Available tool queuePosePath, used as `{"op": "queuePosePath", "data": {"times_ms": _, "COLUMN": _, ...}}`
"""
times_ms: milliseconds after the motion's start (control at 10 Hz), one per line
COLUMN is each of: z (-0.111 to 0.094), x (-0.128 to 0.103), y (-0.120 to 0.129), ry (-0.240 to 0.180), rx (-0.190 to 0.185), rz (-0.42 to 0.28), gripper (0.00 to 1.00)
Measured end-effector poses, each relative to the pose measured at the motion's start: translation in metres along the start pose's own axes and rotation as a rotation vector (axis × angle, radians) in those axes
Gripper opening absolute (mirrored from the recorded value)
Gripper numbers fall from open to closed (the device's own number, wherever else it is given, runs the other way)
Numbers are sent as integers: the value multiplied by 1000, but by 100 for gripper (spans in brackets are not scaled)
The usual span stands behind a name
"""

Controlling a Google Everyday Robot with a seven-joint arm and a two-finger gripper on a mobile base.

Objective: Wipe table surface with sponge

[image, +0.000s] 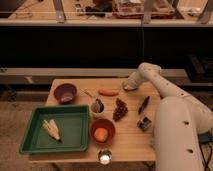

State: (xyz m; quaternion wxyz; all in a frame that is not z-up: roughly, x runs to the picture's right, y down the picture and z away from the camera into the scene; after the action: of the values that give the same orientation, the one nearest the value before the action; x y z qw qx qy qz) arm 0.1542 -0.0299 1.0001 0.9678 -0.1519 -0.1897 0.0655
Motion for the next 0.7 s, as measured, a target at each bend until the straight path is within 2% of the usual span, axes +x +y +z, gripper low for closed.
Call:
{"op": "queuePosePath", "data": {"times_ms": 300, "z": -8, "x": -19, "y": 17, "ry": -46, "rx": -32, "rz": -48, "gripper": 0}}
{"op": "queuePosePath", "data": {"times_ms": 700, "z": -39, "x": -2, "y": 60, "ry": -54, "rx": -45, "rz": -10, "gripper": 0}}
